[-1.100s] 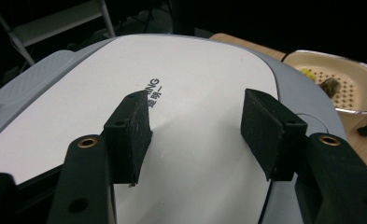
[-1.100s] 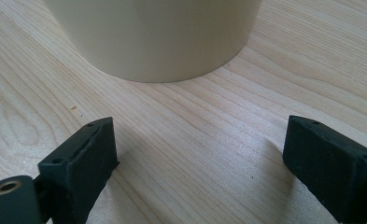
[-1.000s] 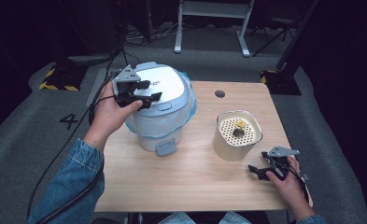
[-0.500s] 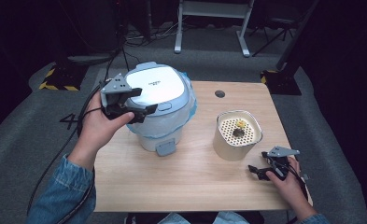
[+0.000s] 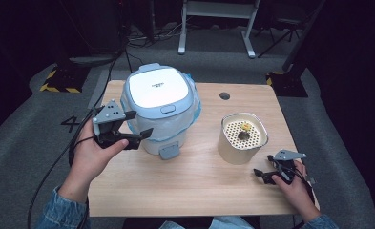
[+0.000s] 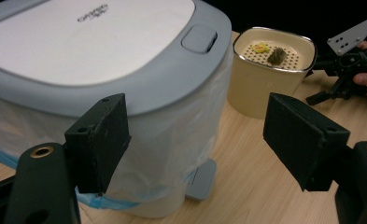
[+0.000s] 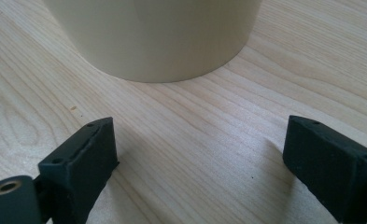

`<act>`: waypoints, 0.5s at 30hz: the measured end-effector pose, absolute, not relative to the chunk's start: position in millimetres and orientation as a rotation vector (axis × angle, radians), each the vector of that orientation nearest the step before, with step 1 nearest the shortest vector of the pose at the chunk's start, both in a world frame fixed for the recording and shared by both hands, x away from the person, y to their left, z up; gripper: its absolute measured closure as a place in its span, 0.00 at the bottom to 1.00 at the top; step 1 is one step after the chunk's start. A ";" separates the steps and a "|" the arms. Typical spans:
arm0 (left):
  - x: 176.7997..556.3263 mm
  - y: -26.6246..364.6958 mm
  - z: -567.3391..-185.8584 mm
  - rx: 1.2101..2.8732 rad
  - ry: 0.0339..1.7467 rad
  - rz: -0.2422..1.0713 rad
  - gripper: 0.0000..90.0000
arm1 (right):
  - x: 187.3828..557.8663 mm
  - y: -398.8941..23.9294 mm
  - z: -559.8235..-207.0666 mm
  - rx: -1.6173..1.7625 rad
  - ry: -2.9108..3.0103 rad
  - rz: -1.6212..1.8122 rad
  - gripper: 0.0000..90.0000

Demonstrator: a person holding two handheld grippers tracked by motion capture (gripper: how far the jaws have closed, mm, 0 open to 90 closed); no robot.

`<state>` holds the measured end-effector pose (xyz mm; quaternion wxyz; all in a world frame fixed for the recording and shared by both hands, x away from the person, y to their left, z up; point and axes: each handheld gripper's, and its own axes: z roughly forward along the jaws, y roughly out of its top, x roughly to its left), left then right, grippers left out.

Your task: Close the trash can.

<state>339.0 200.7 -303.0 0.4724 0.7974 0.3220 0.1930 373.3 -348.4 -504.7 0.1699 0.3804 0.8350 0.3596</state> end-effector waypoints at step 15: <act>327.2 211.2 -358.9 1.940 0.813 0.439 0.24 | 373.3 -348.4 -504.8 1.081 2.372 1.022 0.11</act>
